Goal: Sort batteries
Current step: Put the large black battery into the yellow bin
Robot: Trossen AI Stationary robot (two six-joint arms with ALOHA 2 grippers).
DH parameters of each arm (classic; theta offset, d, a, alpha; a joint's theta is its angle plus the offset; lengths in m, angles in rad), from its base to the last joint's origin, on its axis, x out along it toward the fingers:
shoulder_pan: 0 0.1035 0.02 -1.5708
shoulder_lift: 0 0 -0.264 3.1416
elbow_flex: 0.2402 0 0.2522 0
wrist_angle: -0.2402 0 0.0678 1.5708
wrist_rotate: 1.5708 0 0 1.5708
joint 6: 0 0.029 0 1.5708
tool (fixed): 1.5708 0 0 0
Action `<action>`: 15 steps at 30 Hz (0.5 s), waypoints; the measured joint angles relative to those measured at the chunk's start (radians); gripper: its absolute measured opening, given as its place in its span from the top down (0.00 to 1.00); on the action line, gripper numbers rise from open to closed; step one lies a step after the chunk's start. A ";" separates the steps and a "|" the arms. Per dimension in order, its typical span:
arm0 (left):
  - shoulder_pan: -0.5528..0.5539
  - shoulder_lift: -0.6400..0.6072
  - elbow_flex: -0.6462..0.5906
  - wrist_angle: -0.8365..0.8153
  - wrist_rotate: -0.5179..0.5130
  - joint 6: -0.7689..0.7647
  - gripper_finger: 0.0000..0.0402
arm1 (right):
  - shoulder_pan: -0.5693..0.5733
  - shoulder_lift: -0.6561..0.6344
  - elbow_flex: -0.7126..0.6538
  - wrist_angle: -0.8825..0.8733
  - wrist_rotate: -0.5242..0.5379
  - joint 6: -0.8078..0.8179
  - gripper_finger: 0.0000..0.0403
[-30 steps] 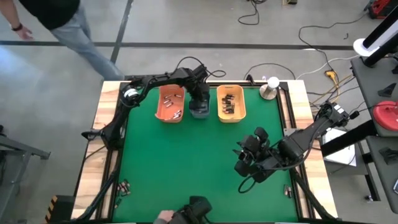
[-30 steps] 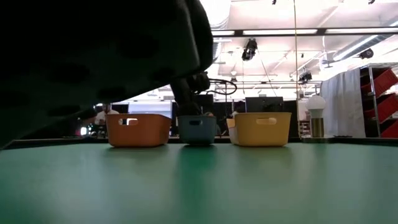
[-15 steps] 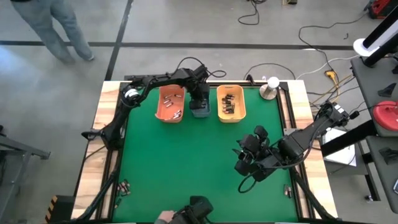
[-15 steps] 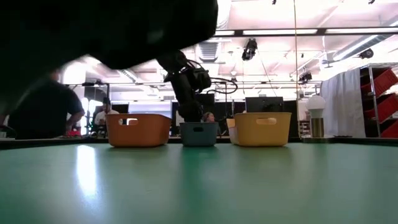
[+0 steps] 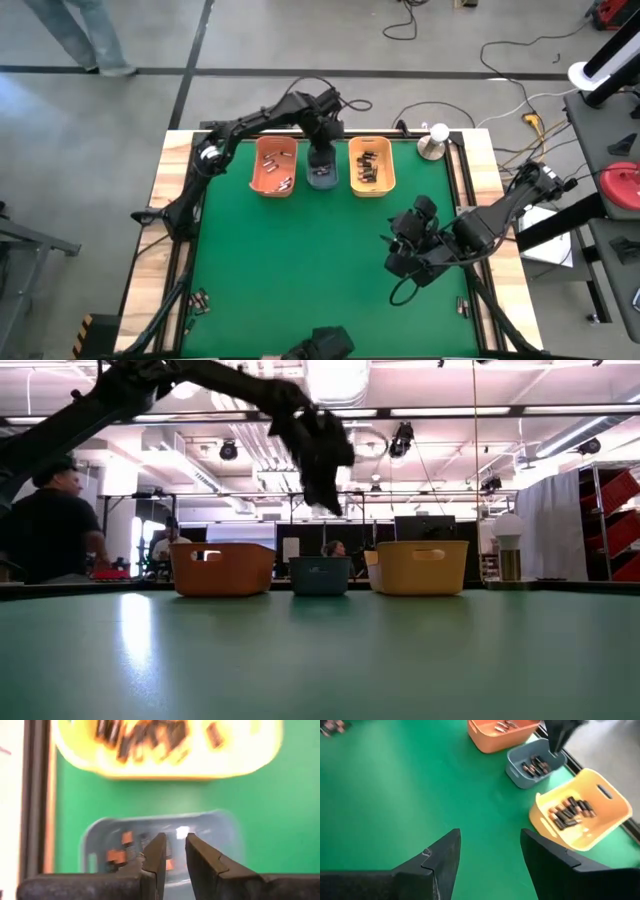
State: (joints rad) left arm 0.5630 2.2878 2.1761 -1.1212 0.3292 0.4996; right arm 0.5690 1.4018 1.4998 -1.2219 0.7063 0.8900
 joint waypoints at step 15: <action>-0.293 -0.262 0.045 -0.094 0.052 -0.186 0.91 | 0.113 -0.008 -0.257 -0.055 -0.356 0.230 0.46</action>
State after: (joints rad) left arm 0.2699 2.0256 2.2215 -1.2149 0.3810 0.3133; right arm 0.6820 1.3941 1.2425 -1.2771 0.3507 1.1199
